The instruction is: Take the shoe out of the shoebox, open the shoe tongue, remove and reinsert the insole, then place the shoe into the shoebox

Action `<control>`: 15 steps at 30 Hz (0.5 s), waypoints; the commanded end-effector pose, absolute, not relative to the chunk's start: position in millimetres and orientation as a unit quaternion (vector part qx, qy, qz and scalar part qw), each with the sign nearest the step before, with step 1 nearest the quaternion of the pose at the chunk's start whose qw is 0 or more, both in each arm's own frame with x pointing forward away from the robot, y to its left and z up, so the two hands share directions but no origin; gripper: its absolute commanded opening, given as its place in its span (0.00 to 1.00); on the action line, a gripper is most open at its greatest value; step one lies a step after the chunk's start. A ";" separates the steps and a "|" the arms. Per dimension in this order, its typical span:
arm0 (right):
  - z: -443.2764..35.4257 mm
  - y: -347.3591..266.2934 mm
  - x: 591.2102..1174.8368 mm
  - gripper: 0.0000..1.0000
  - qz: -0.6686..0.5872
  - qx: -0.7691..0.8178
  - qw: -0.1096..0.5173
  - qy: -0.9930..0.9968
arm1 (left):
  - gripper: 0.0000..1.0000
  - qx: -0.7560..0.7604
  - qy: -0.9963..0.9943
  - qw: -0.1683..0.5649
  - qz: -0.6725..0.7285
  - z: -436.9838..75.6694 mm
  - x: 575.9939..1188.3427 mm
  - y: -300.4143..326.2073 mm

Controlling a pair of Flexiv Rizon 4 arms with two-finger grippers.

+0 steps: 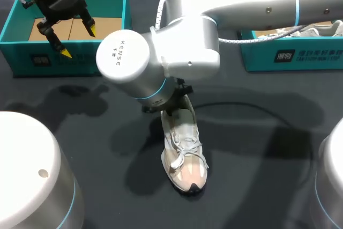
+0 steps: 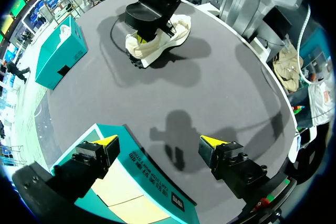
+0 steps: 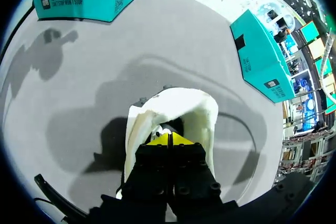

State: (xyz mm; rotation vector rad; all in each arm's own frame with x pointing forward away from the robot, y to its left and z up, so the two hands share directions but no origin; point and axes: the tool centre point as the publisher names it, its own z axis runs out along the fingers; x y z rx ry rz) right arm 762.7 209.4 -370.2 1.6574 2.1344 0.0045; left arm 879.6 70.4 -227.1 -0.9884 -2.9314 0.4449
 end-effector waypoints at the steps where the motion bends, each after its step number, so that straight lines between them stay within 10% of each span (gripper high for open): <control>1: -397.0 201.4 772.4 0.00 0.004 0.607 0.177 0.775 | 1.00 -0.317 -0.938 0.009 0.141 -226.9 879.6 70.7; 15: -347.7 193.6 754.6 0.00 0.017 0.627 0.127 0.768 | 1.00 -0.317 -0.938 0.009 0.141 -226.9 879.6 70.7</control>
